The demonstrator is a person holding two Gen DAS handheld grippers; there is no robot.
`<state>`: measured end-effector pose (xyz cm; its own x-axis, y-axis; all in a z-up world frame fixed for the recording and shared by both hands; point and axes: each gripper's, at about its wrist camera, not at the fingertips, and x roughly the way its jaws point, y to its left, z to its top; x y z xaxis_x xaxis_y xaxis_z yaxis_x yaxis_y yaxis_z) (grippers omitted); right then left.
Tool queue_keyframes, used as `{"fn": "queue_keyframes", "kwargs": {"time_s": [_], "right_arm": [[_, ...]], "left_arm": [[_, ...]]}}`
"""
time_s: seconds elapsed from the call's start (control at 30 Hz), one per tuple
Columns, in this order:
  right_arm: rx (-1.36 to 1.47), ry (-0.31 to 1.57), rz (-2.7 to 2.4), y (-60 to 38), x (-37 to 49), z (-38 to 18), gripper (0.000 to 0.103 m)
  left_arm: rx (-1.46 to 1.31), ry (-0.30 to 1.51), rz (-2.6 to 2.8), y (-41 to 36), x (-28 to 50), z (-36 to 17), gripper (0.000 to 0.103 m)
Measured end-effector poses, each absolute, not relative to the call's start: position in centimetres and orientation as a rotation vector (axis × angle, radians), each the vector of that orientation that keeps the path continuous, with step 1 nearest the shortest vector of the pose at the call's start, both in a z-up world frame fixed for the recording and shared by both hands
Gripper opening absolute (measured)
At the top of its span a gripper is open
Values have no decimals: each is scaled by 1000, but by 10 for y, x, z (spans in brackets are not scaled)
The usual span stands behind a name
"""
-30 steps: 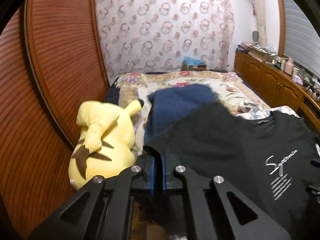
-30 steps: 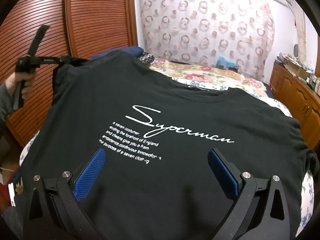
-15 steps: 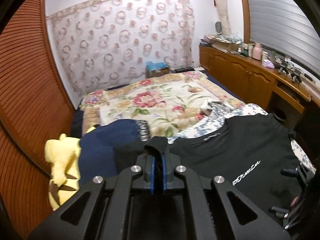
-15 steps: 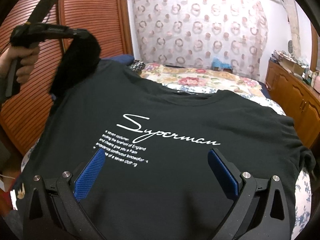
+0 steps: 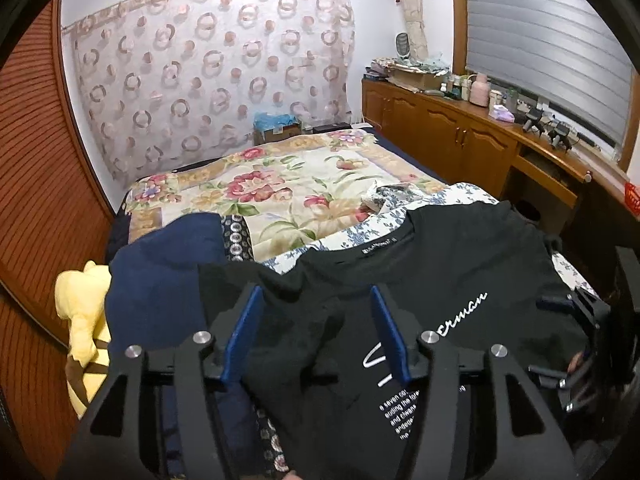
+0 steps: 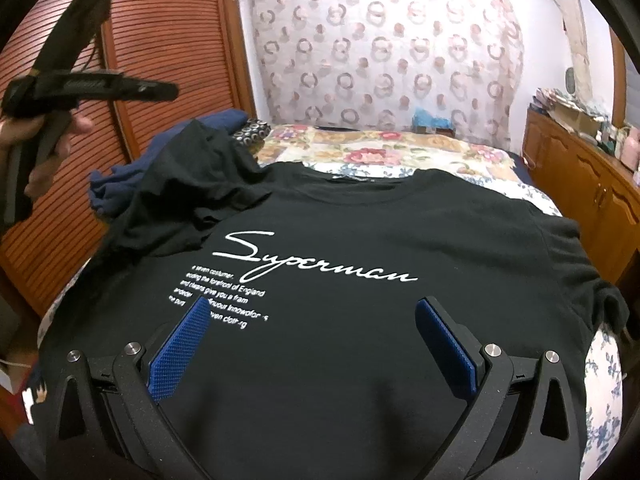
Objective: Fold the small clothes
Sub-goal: 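Fold the gripped side and sleeve inward over the shirt body, open left gripper, then move the right gripper to the other sleeve and close on it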
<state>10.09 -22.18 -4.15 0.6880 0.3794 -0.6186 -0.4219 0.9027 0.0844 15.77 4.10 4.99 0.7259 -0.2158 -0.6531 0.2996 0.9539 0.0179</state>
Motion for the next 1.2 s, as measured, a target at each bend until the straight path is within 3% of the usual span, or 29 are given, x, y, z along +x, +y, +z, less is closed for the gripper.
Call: {"fn": "queue_keyframes", "kwargs": {"time_s": [0.7,0.97,1.2], "right_arm": [[-104,646,253,-340,123,-13,100],[-106,720,130,-410,143,-26,83],[-19,821,85,-465,162,-48,74]], "left_arm": [[34,783,-358,1,126,-50,56],[47,864,-346,-14,135,-77,56],[64,896,-332,-18,139,-90,56]]}}
